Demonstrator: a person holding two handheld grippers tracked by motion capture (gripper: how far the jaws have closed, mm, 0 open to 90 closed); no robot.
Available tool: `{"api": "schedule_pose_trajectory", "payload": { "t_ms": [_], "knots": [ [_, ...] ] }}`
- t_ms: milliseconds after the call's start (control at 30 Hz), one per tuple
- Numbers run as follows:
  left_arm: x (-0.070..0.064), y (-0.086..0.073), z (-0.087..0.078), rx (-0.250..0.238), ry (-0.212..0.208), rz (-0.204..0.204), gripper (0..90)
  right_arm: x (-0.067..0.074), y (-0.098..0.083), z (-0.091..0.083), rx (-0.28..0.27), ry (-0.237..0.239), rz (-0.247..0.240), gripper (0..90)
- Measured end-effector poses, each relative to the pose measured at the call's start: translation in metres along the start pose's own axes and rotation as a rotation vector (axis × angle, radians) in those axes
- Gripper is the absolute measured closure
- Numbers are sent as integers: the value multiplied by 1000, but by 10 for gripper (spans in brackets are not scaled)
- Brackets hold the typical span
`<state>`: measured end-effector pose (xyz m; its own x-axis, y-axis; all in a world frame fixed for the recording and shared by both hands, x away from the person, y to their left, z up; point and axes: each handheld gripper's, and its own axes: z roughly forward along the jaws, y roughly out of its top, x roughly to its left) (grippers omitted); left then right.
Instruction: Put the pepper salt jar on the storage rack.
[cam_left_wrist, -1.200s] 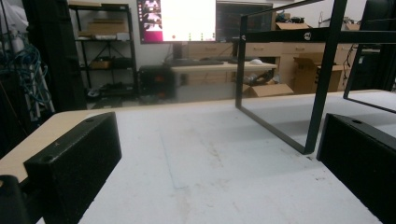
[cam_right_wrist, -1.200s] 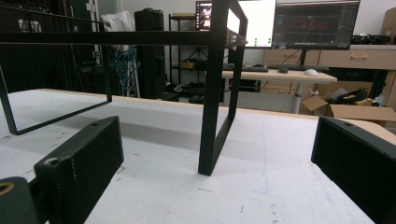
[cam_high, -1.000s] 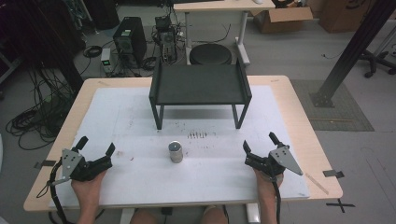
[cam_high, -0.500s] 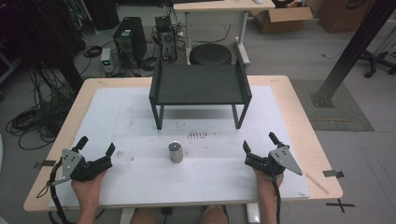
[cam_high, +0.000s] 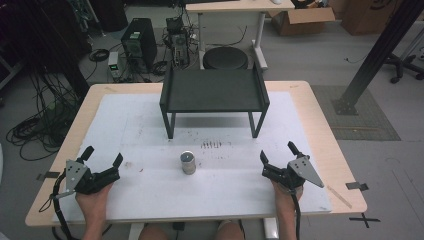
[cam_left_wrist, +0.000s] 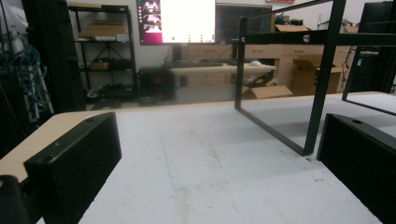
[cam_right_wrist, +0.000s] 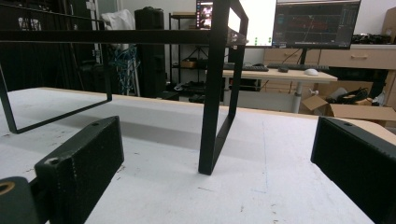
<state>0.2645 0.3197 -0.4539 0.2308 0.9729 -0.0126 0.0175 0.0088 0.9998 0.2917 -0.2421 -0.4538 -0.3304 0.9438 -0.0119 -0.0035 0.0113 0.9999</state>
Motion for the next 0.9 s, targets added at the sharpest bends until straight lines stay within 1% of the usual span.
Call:
{"api": "schedule_pose_trajectory", "payload": {
  "t_ms": [167, 267, 433, 533, 600, 633, 900],
  "knots": [
    [0, 0, 0, 2, -4, 1, 2, 0, 0, 0, -1, 0, 1, 21],
    [1, 0, -1, -10, -11, -12, 2, 0, 0, 0, -1, -1, 2, 21],
    [2, 0, 0, 0, -25, -19, 3, 0, 0, 0, -1, 0, 2, 21],
    [3, 1, 1, -2, -44, -38, 2, 0, 0, 0, -1, 0, 2, 21],
    [3, 1, 2, 0, -61, -40, 2, 0, 0, 0, -1, 0, 3, 21],
    [3, 1, 2, 0, -61, -40, 2, 0, 0, 0, -1, 0, 3, 21],
    [-8, 7, 7, 16, -176, 20, 3, 0, 0, 0, -1, 0, 2, 21]
  ]
}}
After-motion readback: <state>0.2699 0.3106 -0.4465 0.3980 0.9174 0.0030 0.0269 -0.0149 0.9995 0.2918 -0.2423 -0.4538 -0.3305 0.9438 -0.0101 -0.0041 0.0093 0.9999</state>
